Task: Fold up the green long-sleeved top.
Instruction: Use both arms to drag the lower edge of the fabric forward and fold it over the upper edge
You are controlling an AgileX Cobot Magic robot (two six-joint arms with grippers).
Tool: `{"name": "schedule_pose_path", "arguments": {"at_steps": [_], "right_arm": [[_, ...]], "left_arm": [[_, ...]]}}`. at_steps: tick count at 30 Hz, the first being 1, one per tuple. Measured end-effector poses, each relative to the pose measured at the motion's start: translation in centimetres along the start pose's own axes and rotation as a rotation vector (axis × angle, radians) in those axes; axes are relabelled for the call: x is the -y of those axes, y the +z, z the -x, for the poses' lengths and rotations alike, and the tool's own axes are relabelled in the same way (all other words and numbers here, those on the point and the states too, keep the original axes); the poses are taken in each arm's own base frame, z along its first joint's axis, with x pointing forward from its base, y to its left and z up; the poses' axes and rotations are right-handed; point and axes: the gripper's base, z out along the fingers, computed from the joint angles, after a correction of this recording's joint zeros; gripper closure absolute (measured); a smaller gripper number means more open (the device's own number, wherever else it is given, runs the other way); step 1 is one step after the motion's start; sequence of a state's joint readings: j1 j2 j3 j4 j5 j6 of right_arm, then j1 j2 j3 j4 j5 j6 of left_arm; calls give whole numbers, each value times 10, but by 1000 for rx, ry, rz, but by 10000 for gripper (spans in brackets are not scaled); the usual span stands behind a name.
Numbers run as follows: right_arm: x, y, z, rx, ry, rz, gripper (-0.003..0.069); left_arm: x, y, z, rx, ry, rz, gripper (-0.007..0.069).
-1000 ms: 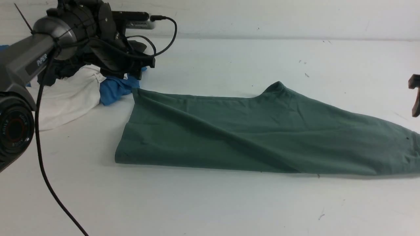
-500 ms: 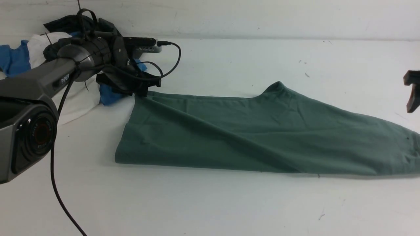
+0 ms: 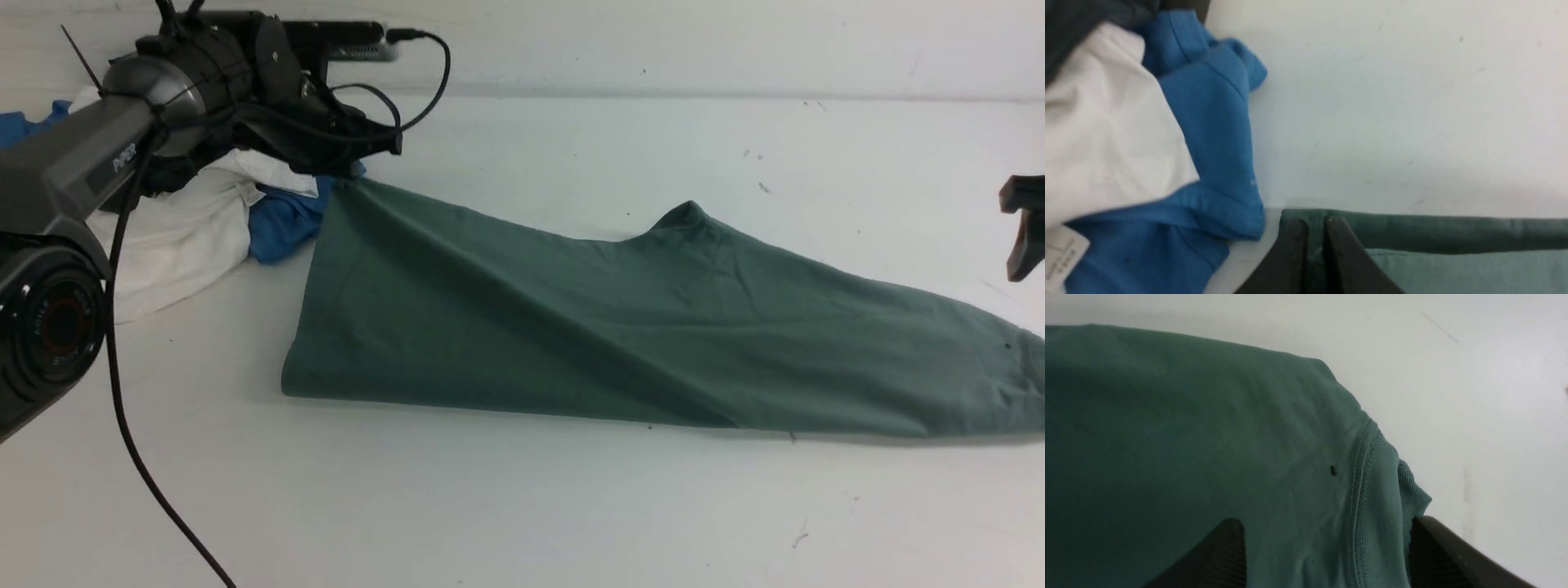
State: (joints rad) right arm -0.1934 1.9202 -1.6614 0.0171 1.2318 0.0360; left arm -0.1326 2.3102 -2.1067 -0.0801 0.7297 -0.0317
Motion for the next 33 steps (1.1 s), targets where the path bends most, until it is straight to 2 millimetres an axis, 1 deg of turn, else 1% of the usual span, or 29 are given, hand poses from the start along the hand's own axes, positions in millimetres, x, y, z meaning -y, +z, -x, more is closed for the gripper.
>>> {"name": "schedule_pose_path", "arguments": {"at_steps": [2,7,9,10,11,13,16,18,20,22,23,25,26,27,28,29,30,31,32,33], "right_arm": [[-3,0,0,-1,-18,2,166],[-7,0,0,-1,-45,16,166],[-7,0,0,-1,-44,16,166],[-7,0,0,-1,-44,16,166],[-7,0,0,-1,-44,18,166],[-8,0,0,-1,-46,30,166],[-18,0,-1,-1,-91,85,166],[-34,-1,-2,5,-136,149,166],[-59,-2,0,55,-189,224,166],[-85,-2,5,127,-243,285,166],[-103,-2,9,178,-289,317,166],[-131,3,18,245,-348,356,166],[-140,2,24,280,-364,364,166],[-159,10,30,312,-400,377,166],[-159,8,32,322,-402,378,166],[-178,18,40,347,-433,391,166],[-188,26,45,354,-451,394,166],[-197,35,49,357,-467,394,166],[-199,37,49,357,-470,394,166],[-210,57,54,350,-492,385,166]], "left_arm": [[0,1,0,3,-1,0,604],[-4,21,-11,-28,-28,21,594],[-9,31,-16,-40,-75,42,561],[-10,31,-17,-40,-79,45,553],[-13,33,-18,-41,-119,55,517],[-18,33,-17,-34,-145,65,463],[-23,31,-13,-13,-154,75,347],[-24,28,-10,-15,-155,76,296],[-23,23,-7,-41,-156,80,262],[-23,20,-6,-61,-157,83,256],[-23,18,-6,-72,-157,85,256],[-23,18,-8,-96,-158,88,256],[-22,18,-9,-104,-162,85,254],[-22,18,-10,-117,-167,83,250],[-22,18,-11,-120,-167,83,250],[-22,20,-13,-134,-175,77,250],[-22,22,-15,-146,-177,77,250],[-22,24,-17,-163,-180,77,250],[-22,24,-17,-165,-181,77,250],[-22,27,-22,-196,-182,81,250]]}}
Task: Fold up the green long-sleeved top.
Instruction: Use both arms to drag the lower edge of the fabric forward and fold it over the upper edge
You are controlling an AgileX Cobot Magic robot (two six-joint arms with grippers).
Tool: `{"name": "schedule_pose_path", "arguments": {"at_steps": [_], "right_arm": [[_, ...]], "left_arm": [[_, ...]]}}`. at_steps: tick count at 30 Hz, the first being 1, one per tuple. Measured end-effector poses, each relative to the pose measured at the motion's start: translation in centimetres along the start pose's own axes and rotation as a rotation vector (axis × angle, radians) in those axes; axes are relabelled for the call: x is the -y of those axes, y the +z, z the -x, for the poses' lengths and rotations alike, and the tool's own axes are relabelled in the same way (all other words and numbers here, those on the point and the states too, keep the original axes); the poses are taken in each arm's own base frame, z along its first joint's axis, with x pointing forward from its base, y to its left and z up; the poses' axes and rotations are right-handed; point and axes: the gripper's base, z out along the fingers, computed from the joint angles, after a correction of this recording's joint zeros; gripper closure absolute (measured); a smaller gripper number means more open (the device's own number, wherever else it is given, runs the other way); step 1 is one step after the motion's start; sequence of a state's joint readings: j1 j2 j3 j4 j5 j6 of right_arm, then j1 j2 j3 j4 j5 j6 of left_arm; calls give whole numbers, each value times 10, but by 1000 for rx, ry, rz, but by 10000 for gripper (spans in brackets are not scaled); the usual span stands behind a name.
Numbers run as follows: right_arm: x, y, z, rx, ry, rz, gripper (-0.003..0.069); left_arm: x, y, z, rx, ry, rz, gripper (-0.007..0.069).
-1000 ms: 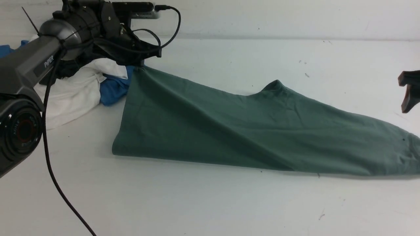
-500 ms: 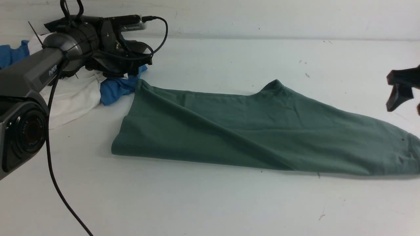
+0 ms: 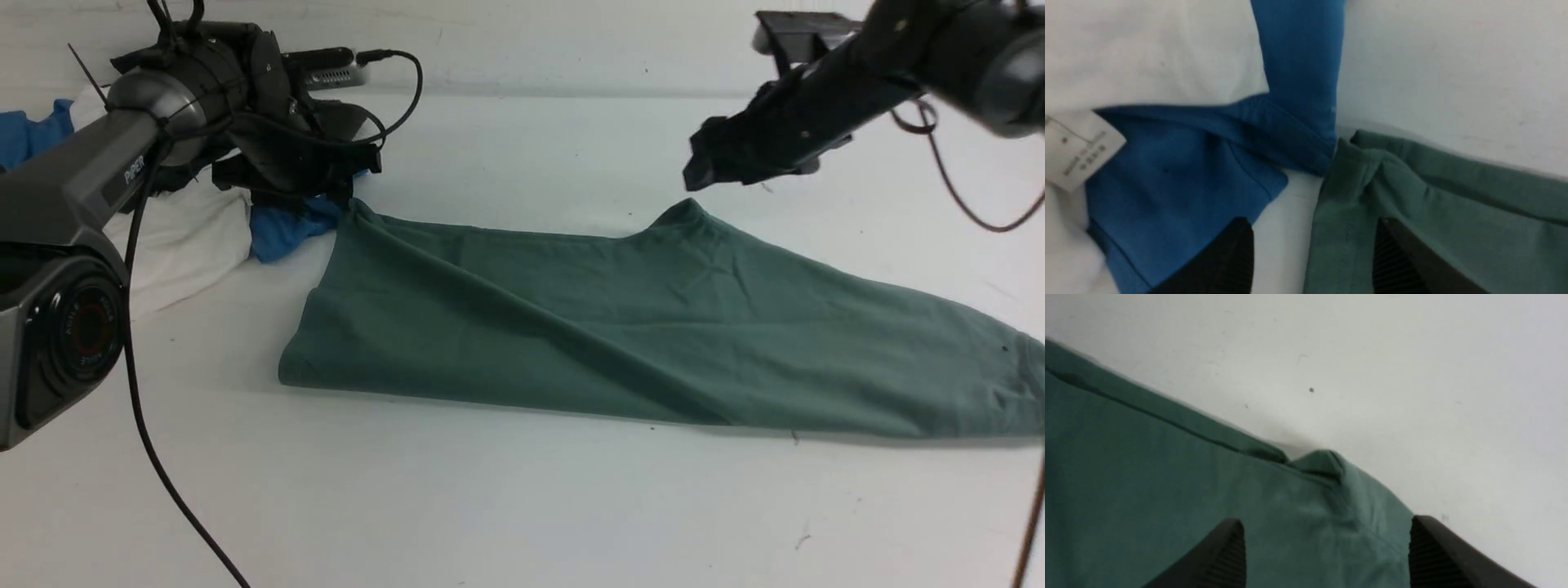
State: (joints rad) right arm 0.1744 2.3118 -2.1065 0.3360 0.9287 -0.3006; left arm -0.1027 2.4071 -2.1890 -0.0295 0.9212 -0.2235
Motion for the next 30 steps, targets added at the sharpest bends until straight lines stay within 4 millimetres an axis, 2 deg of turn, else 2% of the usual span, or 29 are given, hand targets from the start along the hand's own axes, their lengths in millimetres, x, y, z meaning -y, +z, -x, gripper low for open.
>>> {"name": "schedule_pose_path", "arguments": {"at_steps": [1,3,4,6,8,10,12,13,14,17,20,25,30], "right_arm": [[-1,5,2,4,-11,-4,166],[0,28,0,-14,-20,-23,168],[0,27,1,-9,-19,-23,168],[1,43,-1,-21,-20,-41,203],[2,47,-3,-30,-21,-47,239],[3,53,-6,-48,-29,-59,360],[4,53,-6,-55,-32,-63,431],[4,53,-7,-62,-33,-65,548],[4,53,-7,-62,-31,-65,598],[3,49,-3,-54,-33,-67,641],[3,41,4,-42,-36,-71,643],[13,32,10,-13,28,-81,643],[22,43,3,-43,42,-114,643]], "left_arm": [[0,1,-1,-10,0,2,250],[-1,2,-4,-38,0,9,250],[-1,2,-4,-40,0,9,250],[-2,3,-6,-62,0,14,250],[-2,3,-7,-70,0,16,250],[-2,3,-8,-82,0,19,250],[-2,3,-8,-83,1,19,250],[-2,3,-8,-84,8,19,250],[-2,3,-8,-84,12,19,250],[-2,3,-9,-88,27,19,250],[-2,3,-10,-101,30,21,250],[-2,3,-10,-107,34,22,250],[-3,2,-11,-111,34,23,250]]}}
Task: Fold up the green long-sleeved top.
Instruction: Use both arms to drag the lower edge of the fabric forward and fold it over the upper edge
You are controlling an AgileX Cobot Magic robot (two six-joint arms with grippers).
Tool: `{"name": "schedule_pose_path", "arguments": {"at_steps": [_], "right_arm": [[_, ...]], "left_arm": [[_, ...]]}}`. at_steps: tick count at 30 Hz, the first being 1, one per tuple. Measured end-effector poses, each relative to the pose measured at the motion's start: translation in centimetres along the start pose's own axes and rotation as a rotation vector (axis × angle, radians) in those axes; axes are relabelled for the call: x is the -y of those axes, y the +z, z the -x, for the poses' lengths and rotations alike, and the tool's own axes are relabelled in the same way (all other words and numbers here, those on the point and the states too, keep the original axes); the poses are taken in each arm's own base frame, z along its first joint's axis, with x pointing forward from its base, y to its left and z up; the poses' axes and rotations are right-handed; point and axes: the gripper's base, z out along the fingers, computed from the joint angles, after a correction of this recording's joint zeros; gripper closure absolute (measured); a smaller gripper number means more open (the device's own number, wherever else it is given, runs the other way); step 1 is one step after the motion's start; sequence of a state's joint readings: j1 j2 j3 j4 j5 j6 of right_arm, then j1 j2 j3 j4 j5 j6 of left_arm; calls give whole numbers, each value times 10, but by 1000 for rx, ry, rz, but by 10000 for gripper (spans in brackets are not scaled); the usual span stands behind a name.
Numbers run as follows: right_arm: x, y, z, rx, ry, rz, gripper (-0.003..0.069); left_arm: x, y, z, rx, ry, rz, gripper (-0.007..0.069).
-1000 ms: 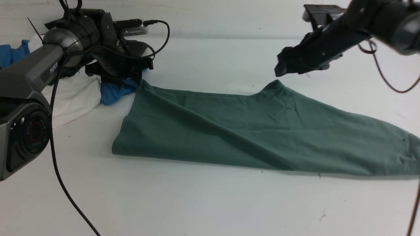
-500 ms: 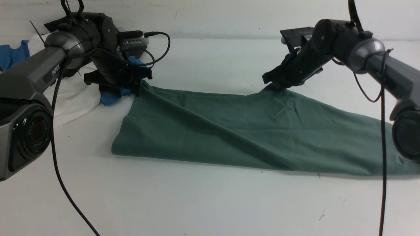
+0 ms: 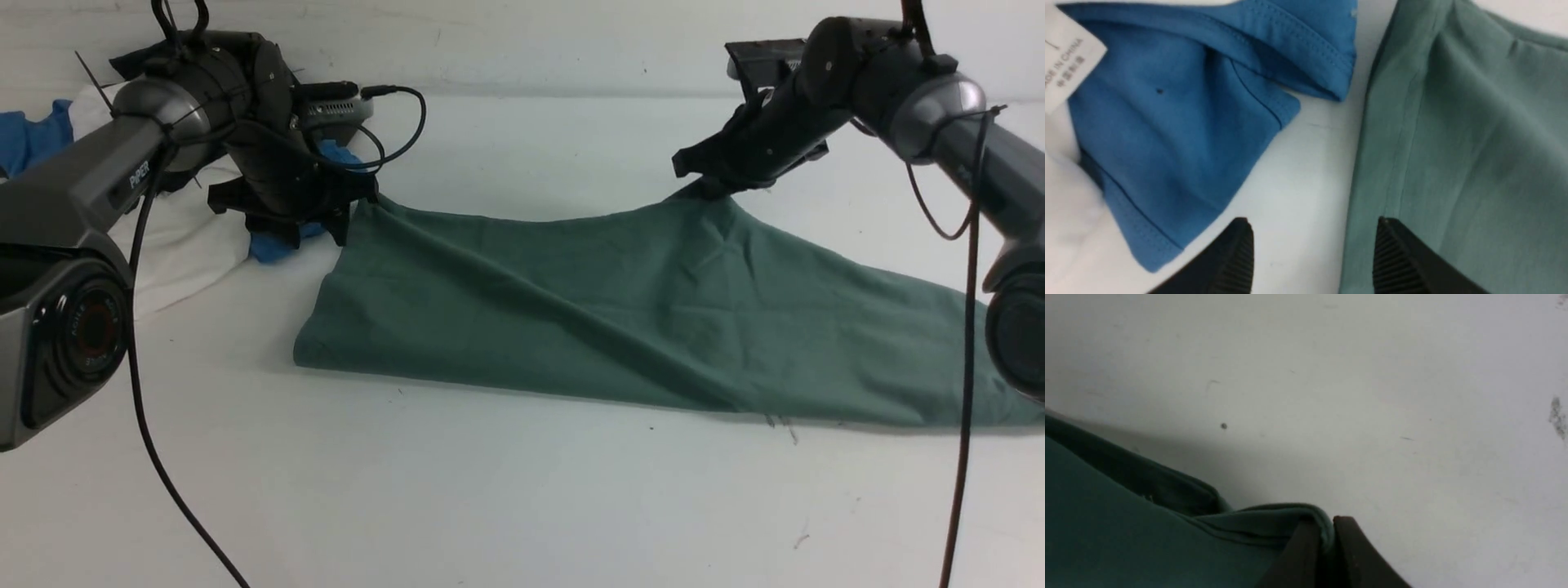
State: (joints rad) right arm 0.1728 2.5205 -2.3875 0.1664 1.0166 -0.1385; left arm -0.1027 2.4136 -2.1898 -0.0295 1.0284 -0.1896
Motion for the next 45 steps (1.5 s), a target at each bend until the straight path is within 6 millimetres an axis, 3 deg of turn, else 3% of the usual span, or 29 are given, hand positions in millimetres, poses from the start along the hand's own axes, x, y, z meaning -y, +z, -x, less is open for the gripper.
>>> {"name": "schedule_pose_path", "arguments": {"at_steps": [5,8,9,12,14,18,20,22,23,24,26,29,33,37,40,45], "right_arm": [[4,16,-8,-26,50,-30,622],[5,16,-8,-25,53,-43,550],[5,11,-5,-21,62,-46,477],[5,-5,3,-38,91,-55,351],[4,-22,9,-58,97,-70,274],[4,-56,25,-1,80,-103,218],[-1,-72,31,21,101,-64,250],[-8,-86,31,20,122,-7,330],[-13,-90,29,3,124,20,383],[-12,-88,27,-7,126,23,383],[-21,-91,13,-79,112,48,542],[-23,-82,-15,-207,104,36,646],[-14,-83,-40,-302,70,-46,670],[-2,-95,-60,-361,80,-113,671],[12,-106,-75,-397,107,-144,673],[58,-145,-97,-393,258,-212,673]], "left_arm": [[-1,0,-3,-34,1,8,261],[-1,-2,-7,-81,12,16,329],[-2,-9,-9,-113,41,20,424],[-1,-25,-10,-137,80,12,569],[3,-37,-9,-126,106,-18,612],[16,-58,-8,-102,152,-79,629],[26,-63,-10,-95,176,-106,629],[37,-64,-13,-95,214,-128,629],[44,-63,-15,-102,235,-138,629],[45,-62,-16,-106,238,-140,629],[55,-52,-24,-141,265,-147,629],[54,-25,-36,-212,271,-123,629],[42,-1,-47,-283,250,-64,629],[30,5,-55,-313,202,-44,629],[25,3,-62,-326,173,-36,629],[10,-20,-92,-402,190,34,629]]}}
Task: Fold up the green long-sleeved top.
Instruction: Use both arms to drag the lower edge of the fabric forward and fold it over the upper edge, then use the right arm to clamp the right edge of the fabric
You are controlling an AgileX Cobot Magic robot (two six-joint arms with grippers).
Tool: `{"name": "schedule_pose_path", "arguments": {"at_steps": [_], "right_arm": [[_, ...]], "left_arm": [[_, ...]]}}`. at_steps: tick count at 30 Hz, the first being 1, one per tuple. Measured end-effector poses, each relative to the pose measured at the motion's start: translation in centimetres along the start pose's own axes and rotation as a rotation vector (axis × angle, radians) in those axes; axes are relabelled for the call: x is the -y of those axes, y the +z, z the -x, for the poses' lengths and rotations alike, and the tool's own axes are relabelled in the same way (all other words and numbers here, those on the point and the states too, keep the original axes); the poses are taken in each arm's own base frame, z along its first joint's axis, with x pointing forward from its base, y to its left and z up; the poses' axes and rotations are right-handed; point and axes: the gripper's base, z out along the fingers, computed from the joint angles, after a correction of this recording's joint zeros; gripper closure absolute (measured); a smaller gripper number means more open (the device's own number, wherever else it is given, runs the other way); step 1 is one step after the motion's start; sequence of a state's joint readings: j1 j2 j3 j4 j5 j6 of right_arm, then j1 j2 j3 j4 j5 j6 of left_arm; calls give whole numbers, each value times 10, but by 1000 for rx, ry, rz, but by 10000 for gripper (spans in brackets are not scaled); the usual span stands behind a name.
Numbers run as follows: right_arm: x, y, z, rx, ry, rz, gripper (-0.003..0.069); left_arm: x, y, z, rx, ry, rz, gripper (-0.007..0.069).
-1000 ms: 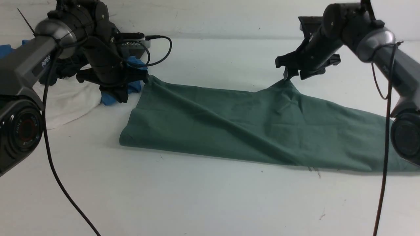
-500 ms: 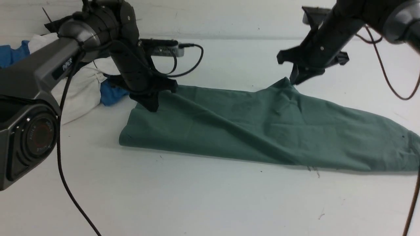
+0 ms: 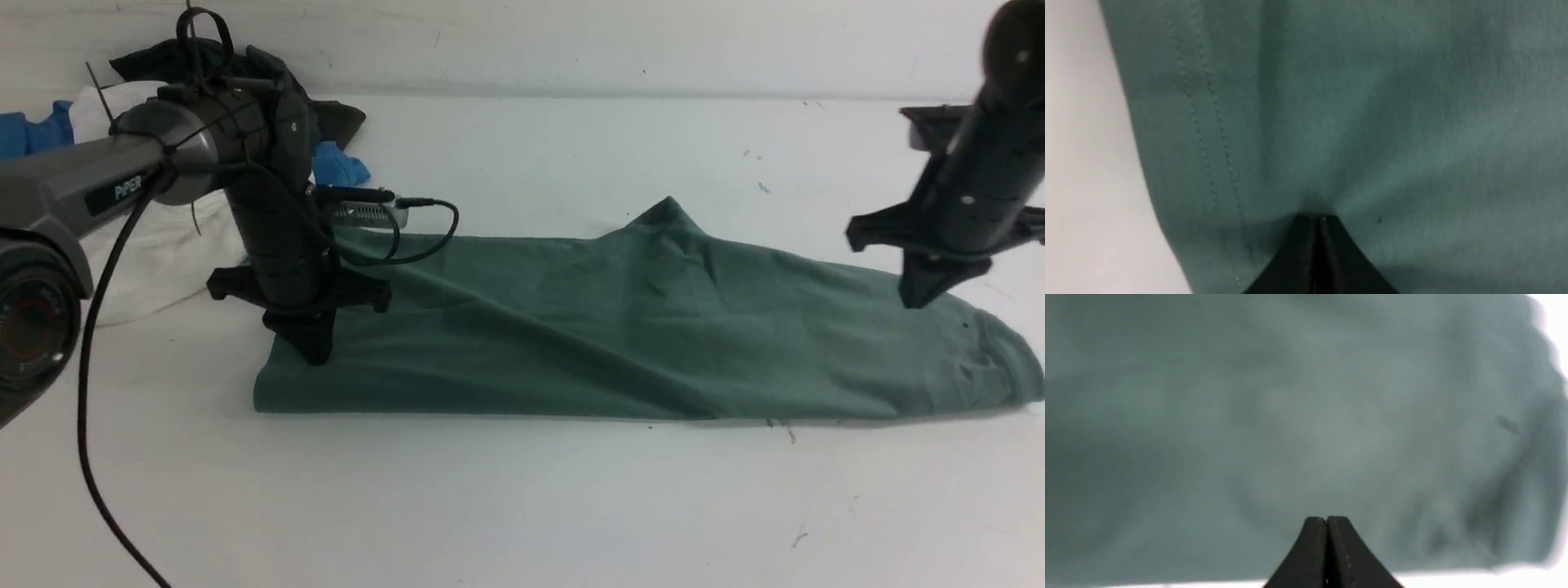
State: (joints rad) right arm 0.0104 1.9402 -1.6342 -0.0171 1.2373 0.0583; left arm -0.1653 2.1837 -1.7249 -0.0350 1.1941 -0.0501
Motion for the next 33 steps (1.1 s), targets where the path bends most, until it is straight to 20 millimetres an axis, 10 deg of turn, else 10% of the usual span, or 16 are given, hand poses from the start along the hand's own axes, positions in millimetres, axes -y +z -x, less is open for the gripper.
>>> {"name": "schedule_pose_path", "arguments": {"at_steps": [10,21,28,33], "right_arm": [[58,3,-13,-32,154,-51,602],[88,57,-4,-68,136,-53,130],[97,99,4,-117,219,19,97],[97,106,6,-137,207,58,216]], "left_arm": [[-7,-63,-27,101,20,64,629],[1,-125,-61,225,13,-36,629],[6,-148,-84,272,59,-92,629],[9,-167,-101,316,57,-137,629]]}}
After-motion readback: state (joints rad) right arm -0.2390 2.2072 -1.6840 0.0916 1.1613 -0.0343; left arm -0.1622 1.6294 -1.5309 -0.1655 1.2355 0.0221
